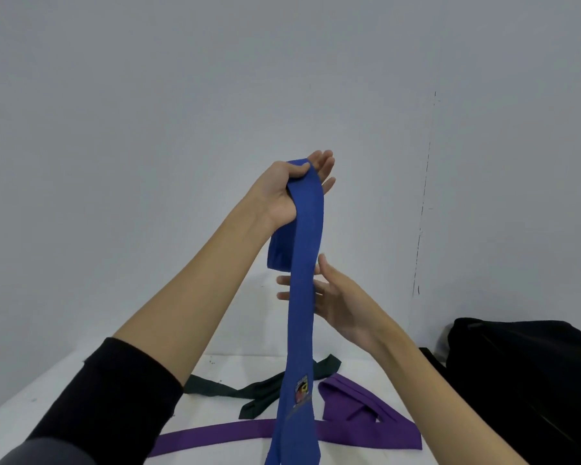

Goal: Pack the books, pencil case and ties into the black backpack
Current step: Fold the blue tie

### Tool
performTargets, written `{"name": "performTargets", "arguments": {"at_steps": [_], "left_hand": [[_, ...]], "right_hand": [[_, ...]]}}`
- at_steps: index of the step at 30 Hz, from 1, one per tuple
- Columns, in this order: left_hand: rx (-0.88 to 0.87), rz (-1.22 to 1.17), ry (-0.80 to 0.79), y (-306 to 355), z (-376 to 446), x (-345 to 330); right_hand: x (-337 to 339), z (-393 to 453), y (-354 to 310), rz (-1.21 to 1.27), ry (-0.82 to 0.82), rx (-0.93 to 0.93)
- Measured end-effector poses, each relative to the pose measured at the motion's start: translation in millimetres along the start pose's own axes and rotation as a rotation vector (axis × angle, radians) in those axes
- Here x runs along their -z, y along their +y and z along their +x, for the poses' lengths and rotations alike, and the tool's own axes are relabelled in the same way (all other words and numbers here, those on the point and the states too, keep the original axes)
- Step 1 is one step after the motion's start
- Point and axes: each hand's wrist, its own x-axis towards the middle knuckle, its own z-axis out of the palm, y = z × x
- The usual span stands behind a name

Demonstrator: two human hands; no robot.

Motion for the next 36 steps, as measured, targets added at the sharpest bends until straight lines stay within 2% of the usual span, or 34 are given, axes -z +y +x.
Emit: {"name": "performTargets", "arguments": {"at_steps": [4, 8, 12, 15, 20, 23, 26, 31, 36], "left_hand": [[-0.048, 0.053, -0.001, 14, 2, -5], [-0.078, 0.085, 0.043, 18, 8, 15], [0.118, 0.156, 0.116, -19, -5, 44], [0.317, 0.105, 0.067, -52, -20, 55], [0.276, 0.023, 0.102, -58, -17, 54], [0.286, 0.107, 0.084, -53, -12, 52], [0.283, 0.135, 0.065, -51, -13, 46], [0.259, 0.058, 0.101, -49, -11, 42], [0.240, -0.091, 0.065, -53, -10, 41]], "right_hand": [[-9, 1, -4, 0.053, 0.020, 0.008], [-3, 6, -9, 0.069, 0.125, 0.086], [-2, 14, -20, 0.107, 0.224, 0.132], [-2, 19, -25, 0.026, 0.301, 0.174], [-3, 16, -17, -0.085, 0.325, 0.118], [0, 10, -6, -0.091, 0.327, 0.098], [3, 7, 3, -0.219, 0.390, 0.082], [7, -1, 13, -0.232, 0.283, 0.047], [8, -1, -2, 0.022, 0.101, 0.021]]}}
